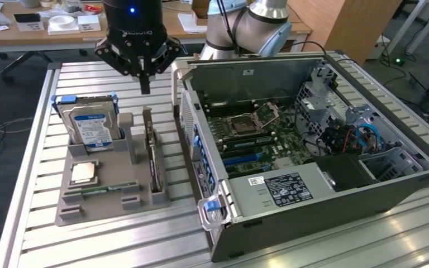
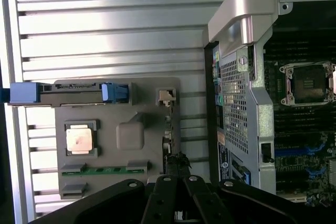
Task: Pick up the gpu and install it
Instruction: 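Reach for the gpu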
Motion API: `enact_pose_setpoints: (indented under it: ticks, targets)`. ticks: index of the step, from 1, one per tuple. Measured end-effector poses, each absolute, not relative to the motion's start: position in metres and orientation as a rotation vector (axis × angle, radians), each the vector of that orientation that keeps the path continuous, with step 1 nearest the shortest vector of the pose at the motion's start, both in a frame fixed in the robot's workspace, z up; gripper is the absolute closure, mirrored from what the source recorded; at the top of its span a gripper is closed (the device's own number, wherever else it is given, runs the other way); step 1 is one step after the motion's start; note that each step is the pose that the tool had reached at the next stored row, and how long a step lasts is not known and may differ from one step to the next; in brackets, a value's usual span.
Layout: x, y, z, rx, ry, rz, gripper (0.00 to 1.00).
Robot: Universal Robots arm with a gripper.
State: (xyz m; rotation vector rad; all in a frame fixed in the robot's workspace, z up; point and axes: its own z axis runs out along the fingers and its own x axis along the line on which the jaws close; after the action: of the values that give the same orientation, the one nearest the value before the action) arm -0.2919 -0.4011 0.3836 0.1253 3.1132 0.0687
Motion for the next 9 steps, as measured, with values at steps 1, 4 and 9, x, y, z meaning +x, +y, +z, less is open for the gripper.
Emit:
enact_pose_setpoints:
  ticks: [1, 4, 9]
  targets:
    - [-0.2920, -0.4015, 0.3836, 0.125, 3.113, 0.069, 0.89]
    - [-0.2924, -0.4034, 0.3835, 0.125, 3.113, 0.069, 0.89]
    - [-0.2934, -0.4066, 0.3834, 0.125, 3.113, 0.069, 0.89]
